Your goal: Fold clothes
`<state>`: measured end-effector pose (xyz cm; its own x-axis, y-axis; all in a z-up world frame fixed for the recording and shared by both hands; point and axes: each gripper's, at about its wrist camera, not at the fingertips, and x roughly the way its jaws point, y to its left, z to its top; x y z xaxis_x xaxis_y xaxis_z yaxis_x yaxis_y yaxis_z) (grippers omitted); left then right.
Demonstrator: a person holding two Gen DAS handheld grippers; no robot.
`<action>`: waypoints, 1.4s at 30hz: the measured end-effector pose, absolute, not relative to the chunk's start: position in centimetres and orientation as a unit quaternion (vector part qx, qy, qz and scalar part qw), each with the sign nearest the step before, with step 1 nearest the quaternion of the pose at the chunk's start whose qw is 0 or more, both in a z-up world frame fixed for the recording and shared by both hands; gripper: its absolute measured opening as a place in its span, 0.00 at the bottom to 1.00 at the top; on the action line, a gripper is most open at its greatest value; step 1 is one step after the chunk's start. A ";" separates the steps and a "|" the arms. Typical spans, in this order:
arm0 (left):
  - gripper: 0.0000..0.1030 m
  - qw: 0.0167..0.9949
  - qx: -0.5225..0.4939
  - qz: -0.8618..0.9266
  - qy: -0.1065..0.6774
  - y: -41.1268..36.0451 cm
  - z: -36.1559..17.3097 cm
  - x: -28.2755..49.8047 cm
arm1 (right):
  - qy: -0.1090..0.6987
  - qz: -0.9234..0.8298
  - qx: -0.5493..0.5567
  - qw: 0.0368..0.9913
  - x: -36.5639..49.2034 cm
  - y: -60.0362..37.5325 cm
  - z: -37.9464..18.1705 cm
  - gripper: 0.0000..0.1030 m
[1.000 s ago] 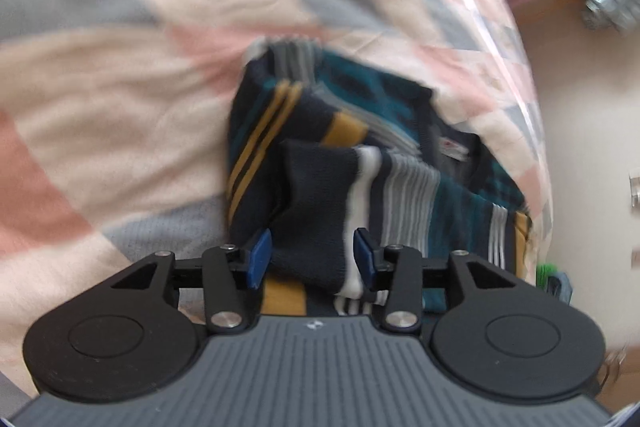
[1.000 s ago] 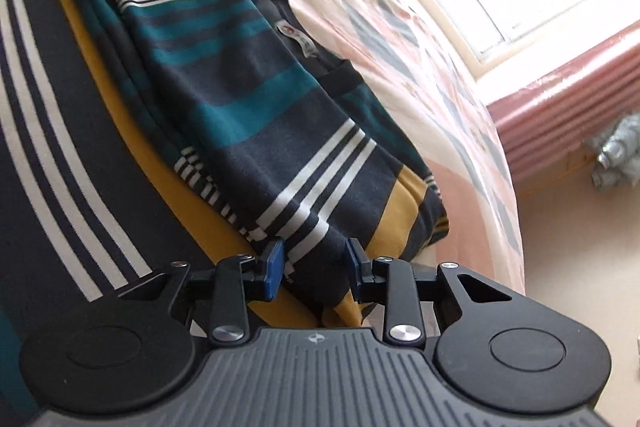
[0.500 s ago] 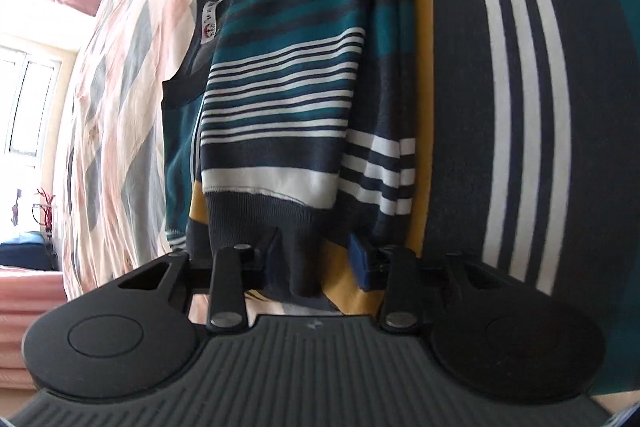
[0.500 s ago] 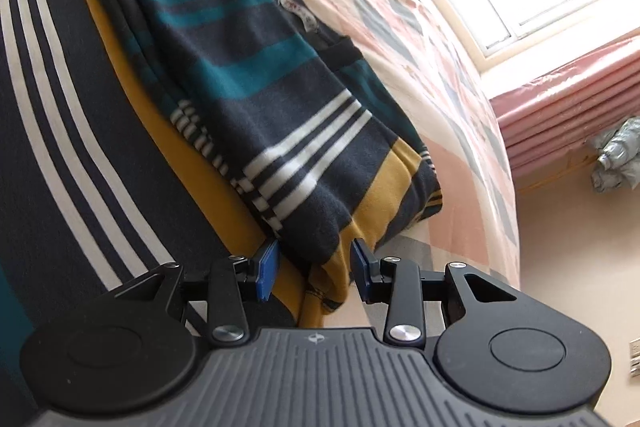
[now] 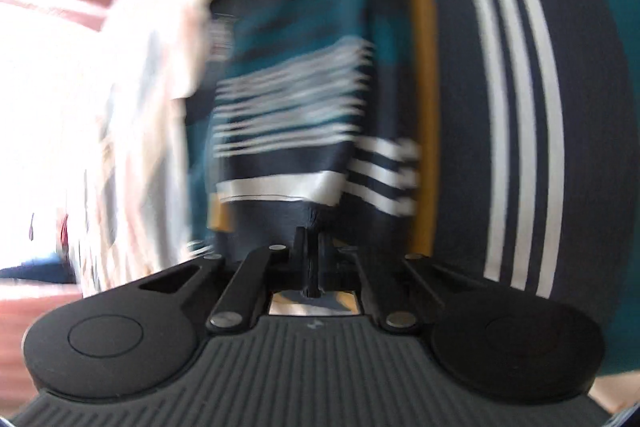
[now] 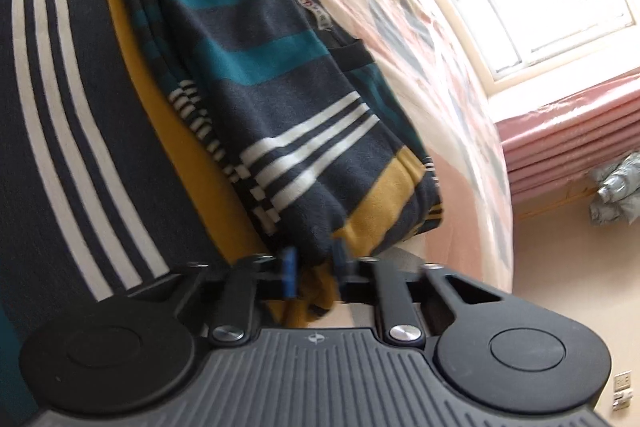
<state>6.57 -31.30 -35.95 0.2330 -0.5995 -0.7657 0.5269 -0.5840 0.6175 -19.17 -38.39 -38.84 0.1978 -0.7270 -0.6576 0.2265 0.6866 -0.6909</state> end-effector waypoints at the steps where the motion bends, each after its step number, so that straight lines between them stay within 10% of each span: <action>1: 0.02 0.464 0.628 -0.625 -0.019 -31.0 -35.0 6.5 | 0.538 -0.326 -0.219 0.746 -19.6 -38.7 -38.3 0.05; 9: 0.02 0.418 0.692 -0.587 -0.047 -28.6 -41.0 4.7 | 0.558 -0.317 -0.192 0.742 -21.0 -40.0 -38.7 0.08; 13: 0.07 0.454 0.677 -0.579 0.012 -29.3 -38.7 5.7 | 0.575 -0.284 -0.198 0.741 -20.1 -39.7 -38.9 0.33; 20: 0.13 0.589 0.479 -0.580 0.296 -31.4 -30.0 13.5 | 0.523 -0.314 0.015 0.792 -23.6 -44.6 -32.8 0.32; 34: 0.13 0.610 0.318 -0.590 0.423 -41.4 -33.4 13.1 | 0.244 -0.419 0.523 0.700 -29.6 -65.2 -35.0 0.33; 36: 0.13 0.618 0.313 -0.573 0.438 -41.7 -34.3 13.5 | 0.244 -0.414 0.552 0.682 -29.7 -66.5 -36.5 0.32; 38: 0.13 0.628 0.324 -0.557 0.436 -41.8 -35.0 13.4 | 0.248 -0.405 0.560 0.679 -29.1 -67.4 -37.4 0.09; 42: 0.13 0.643 0.329 -0.540 0.433 -41.8 -35.3 13.2 | 0.372 -0.377 0.341 0.776 -22.6 -64.4 -35.6 0.09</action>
<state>13.22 -41.82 -35.30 0.0421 -0.4093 -0.9114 0.9786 0.2008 -0.0449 -22.58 -64.40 -35.56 0.4382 -0.3323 -0.8352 0.8399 0.4824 0.2488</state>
